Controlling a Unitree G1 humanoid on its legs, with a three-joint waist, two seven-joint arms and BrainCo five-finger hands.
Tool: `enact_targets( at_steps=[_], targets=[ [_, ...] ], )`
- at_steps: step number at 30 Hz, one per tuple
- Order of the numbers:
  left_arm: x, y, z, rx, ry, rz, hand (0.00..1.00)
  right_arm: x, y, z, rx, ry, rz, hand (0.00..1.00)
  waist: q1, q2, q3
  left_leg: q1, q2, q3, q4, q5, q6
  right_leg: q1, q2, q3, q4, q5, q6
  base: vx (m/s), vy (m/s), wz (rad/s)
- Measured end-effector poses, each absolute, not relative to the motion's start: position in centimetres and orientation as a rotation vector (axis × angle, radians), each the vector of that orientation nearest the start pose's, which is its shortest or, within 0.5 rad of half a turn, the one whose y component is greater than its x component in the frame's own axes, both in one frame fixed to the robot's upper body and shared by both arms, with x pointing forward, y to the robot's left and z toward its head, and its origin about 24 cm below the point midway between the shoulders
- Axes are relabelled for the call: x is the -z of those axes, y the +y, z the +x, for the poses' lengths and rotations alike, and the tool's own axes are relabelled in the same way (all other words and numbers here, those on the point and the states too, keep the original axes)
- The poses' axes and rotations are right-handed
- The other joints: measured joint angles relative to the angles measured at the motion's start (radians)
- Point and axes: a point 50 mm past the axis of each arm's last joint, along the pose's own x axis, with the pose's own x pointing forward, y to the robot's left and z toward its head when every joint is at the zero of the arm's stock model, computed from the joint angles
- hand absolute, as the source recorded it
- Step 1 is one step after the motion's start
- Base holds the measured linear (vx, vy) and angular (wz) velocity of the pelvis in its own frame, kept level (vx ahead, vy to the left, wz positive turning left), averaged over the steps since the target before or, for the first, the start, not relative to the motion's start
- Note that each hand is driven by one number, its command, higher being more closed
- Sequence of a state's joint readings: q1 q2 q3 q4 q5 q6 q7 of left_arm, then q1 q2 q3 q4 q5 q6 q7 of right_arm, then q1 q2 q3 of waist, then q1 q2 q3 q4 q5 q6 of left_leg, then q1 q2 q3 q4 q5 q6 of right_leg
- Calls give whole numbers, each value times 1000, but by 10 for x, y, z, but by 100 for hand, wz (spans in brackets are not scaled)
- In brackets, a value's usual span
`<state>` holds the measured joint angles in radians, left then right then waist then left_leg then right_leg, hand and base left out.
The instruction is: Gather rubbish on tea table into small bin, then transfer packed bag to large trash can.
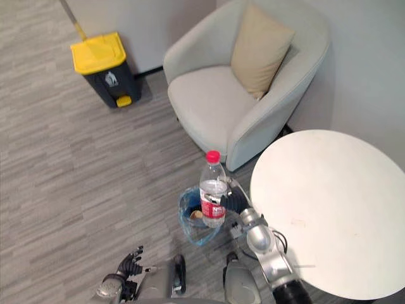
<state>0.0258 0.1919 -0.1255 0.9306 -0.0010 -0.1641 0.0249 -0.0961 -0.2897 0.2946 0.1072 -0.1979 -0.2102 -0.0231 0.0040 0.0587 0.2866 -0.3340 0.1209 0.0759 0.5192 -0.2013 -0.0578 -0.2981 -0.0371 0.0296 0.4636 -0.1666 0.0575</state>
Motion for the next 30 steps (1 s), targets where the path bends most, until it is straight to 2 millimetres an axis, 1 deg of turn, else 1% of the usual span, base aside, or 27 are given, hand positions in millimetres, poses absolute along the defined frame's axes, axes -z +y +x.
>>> enact_targets(
  at_steps=[1, 2, 3, 5, 6, 7, 8, 11, 12, 13, 15, 18, 20, 21, 22, 23, 24, 25, 26, 27, 29, 30],
  targets=[
    [126, 201, 164, 12, 765, 231, 0, -57, -123, 267, -344, -221, -501, 100, 12, 4, 26, -38, -1, -7, 21, 0, 0, -37, -1, -3, 26, -2, 1, -249, -2, 19],
    [121, 202, 173, 2, 731, 223, 0, -64, -120, 275, -355, -252, -521, 100, 12, 4, 47, -77, -7, -16, 34, 2, -1, -77, -8, -11, 53, -9, 4, -213, -7, 28],
    [118, 203, 177, -6, 718, 224, 0, -67, -117, 278, -360, -265, -528, 100, 12, 4, 54, -100, -13, -24, 41, 5, -3, -98, -15, -21, 67, -13, 3, -202, -13, 43],
    [110, 206, 191, -37, 666, 219, 0, -78, -113, 289, -365, -306, -563, 100, 13, 11, 95, -155, -21, -38, 54, 21, 1, -149, -29, -39, 101, -17, 2, -183, -16, 42],
    [105, 209, 198, -66, 639, 211, 0, -84, -112, 296, -356, -327, -585, 100, 22, 14, 108, -204, -22, -45, 71, 30, -1, -195, -34, -52, 125, -17, 2, -147, -16, 25],
    [103, 210, 200, -80, 629, 203, 0, -86, -111, 299, -353, -337, -593, 100, 26, 15, 113, -224, -20, -46, 80, 31, -3, -214, -34, -54, 135, -18, 1, -124, -18, 15],
    [100, 212, 205, -94, 612, 196, 0, -91, -111, 304, -338, -351, -606, 100, 41, 15, 118, -266, -18, -47, 101, 33, -2, -257, -34, -55, 160, -19, -2, -104, -17, 6],
    [92, 212, 217, -126, 574, 176, 0, -102, -110, 315, -304, -392, -641, 100, 50, 15, 125, -356, -17, -52, 154, 32, 0, -344, -38, -57, 219, -28, -3, -82, -15, 5],
    [84, 209, 230, -133, 533, 155, 0, -112, -108, 319, -278, -433, -657, 100, 63, 16, 138, -409, -16, -52, 189, 28, 5, -398, -40, -57, 258, -35, -3, -92, -15, 1],
    [79, 208, 235, -142, 509, 143, 0, -117, -108, 321, -270, -450, -668, 100, 65, 16, 143, -433, -16, -54, 204, 26, 7, -421, -41, -57, 275, -39, -3, -118, -14, 7],
    [60, 205, 255, -168, 410, 105, 0, -132, -105, 327, -240, -514, -702, 100, 65, 15, 159, -533, -7, -53, 269, 16, 22, -512, -50, -66, 345, -58, -5, -122, -37, 18],
    [41, 198, 273, -164, 324, 75, 0, -146, -102, 332, -213, -555, -724, 100, 66, 13, 180, -631, 1, -61, 333, 15, 22, -601, -52, -77, 409, -73, -7, -84, -51, 11],
    [24, 192, 288, -149, 249, 66, 0, -162, -98, 337, -189, -607, -728, 100, 68, 2, 212, -714, 2, -68, 382, 15, 23, -683, -56, -80, 469, -83, -12, -102, -75, 9],
    [20, 191, 291, -146, 232, 61, 0, -166, -97, 338, -183, -622, -728, 100, 69, 1, 223, -732, 2, -70, 394, 14, 23, -701, -57, -81, 483, -85, -13, -85, -84, 11],
    [9, 191, 298, -154, 187, 41, 0, -173, -97, 340, -168, -641, -725, 100, 71, -4, 231, -776, 2, -69, 413, 11, 28, -748, -65, -82, 516, -94, -17, -77, -101, 18],
    [0, 190, 303, -160, 148, 21, 0, -178, -98, 342, -147, -651, -723, 100, 71, -4, 232, -825, 11, -66, 436, 12, 28, -796, -71, -83, 550, -106, -11, -72, -110, 20],
    [-4, 189, 306, -161, 129, 11, 0, -180, -99, 344, -135, -652, -722, 100, 71, -5, 232, -847, 19, -59, 449, 12, 28, -818, -71, -83, 566, -111, -12, -59, -115, 17],
    [-13, 188, 310, -164, 90, 3, 0, -181, -101, 348, -114, -643, -726, 100, 75, -6, 235, -884, 35, -51, 475, 12, 28, -855, -73, -85, 598, -118, -17, -55, -99, 7],
    [-22, 187, 315, -168, 53, -2, 0, -183, -105, 351, -90, -638, -725, 100, 88, -9, 238, -914, 39, -49, 497, 12, 28, -888, -73, -82, 625, -126, -17, -54, -83, 3],
    [-26, 185, 317, -165, 38, -5, 0, -184, -108, 352, -75, -634, -721, 100, 91, -8, 240, -928, 39, -49, 505, 12, 28, -904, -74, -80, 636, -132, -12, -55, -54, 2],
    [-36, 185, 319, -165, -11, -17, 0, -191, -115, 355, -19, -634, -706, 100, 92, -8, 248, -975, 39, -55, 532, 13, 27, -950, -77, -83, 668, -139, -15, -51, -26, 4],
    [-38, 185, 320, -165, -20, -22, 0, -192, -117, 356, -8, -633, -701, 100, 92, -8, 248, -985, 39, -56, 537, 12, 26, -959, -77, -84, 674, -141, -16, -40, -11, 3]
  ],
)
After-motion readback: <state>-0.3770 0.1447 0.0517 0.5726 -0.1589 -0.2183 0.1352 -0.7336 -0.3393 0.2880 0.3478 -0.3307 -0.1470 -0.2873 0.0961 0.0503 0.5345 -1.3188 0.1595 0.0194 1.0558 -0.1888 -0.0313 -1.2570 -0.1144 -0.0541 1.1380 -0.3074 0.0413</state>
